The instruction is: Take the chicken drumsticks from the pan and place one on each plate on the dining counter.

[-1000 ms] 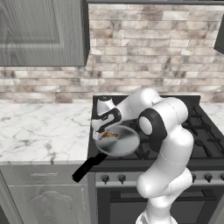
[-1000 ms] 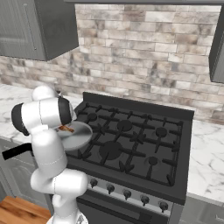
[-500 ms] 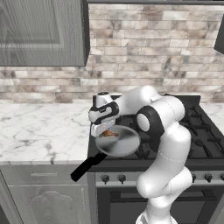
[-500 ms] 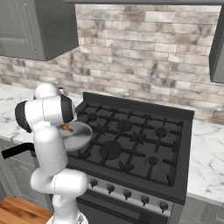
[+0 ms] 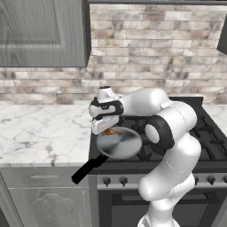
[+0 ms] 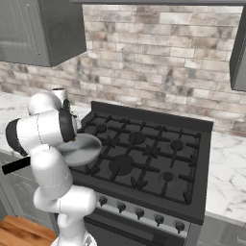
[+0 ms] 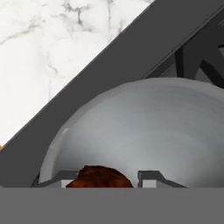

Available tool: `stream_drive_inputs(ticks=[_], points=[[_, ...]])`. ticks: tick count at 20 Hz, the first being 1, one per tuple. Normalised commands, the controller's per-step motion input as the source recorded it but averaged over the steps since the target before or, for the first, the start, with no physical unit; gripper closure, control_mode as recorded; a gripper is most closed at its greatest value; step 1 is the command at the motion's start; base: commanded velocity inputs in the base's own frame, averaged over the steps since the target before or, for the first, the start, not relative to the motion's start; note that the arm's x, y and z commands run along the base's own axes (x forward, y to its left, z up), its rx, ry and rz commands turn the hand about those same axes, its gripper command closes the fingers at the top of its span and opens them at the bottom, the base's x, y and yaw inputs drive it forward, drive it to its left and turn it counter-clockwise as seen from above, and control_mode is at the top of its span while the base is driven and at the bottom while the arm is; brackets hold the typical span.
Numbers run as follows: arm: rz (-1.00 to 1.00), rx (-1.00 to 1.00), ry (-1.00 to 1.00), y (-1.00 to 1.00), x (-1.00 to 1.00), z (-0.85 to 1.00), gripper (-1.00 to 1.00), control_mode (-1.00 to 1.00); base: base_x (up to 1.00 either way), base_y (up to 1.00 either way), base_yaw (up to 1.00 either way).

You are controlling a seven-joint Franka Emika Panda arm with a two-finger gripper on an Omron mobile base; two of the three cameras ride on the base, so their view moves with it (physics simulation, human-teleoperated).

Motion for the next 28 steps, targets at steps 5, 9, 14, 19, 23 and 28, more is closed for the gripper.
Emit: stream_drive_inputs(ticks=[5, 9, 14, 19, 23, 28], points=[[0.00, 0.00, -0.03, -0.22, -0.68, 0.21, 1.00, -1.00, 0.00, 0.00, 0.00], [-0.01, 0.00, -0.01, -0.27, -0.69, 0.14, 1.00, -1.00, 0.00, 0.00, 0.00], [-0.01, 0.00, 0.00, -0.33, -0.73, 0.20, 1.00, -1.00, 0.00, 0.00, 0.00], [-0.02, 0.00, 0.00, -0.17, -0.37, 0.11, 1.00, 1.00, 0.00, 0.00, 0.00], [0.00, 0.00, 0.00, 0.00, 0.00, 0.00, 1.00, 1.00, -0.46, -0.08, -0.09], [0.00, 0.00, 0.00, 0.00, 0.00, 0.00, 1.00, 1.00, -0.51, -0.01, -0.76]])
